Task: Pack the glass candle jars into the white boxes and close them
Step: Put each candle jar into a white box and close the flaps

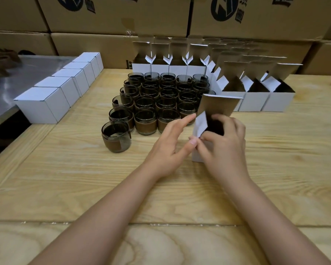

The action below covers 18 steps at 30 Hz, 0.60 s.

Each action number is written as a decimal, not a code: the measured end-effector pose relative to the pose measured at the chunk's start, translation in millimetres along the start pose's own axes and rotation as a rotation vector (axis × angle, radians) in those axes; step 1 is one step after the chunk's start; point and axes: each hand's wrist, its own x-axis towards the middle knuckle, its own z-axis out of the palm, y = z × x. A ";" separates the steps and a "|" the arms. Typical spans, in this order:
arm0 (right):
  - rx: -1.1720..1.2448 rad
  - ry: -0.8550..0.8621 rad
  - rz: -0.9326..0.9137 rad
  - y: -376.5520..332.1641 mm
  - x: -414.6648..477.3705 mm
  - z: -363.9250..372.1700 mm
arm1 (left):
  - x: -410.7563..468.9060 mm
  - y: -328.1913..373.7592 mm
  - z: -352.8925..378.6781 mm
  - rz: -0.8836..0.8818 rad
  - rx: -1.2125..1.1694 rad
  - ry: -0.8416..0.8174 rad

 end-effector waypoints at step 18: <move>0.221 0.111 -0.133 27.7 1.7 -13.6 | 0.5 0.2 -0.1 -0.013 -0.063 -0.118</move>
